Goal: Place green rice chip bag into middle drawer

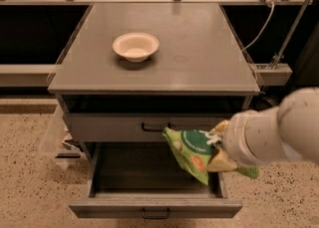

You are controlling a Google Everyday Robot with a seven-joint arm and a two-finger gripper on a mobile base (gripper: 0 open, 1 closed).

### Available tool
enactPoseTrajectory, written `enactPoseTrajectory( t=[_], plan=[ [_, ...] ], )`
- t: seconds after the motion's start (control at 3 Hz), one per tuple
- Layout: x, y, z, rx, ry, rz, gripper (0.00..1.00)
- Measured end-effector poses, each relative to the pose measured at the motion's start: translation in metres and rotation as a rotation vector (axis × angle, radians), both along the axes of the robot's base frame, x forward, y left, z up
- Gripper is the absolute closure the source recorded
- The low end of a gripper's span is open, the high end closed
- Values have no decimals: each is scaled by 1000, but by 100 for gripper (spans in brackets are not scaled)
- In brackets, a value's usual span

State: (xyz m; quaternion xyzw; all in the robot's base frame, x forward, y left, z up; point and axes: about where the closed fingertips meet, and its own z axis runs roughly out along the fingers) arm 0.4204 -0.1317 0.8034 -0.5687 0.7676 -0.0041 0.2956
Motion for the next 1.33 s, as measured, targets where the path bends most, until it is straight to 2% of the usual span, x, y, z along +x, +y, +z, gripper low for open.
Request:
enactPoseTrajectory(
  t=[0.33,0.67,1.0,1.33],
  plan=[
    [-26,-40,-77,137,21,-114,100],
    [-37,-74,-146,269,3,-227,100],
    [-30,-88,-204,373,1,-304,100],
    [-13,-94,-248,436,49,-337,100]
  ],
)
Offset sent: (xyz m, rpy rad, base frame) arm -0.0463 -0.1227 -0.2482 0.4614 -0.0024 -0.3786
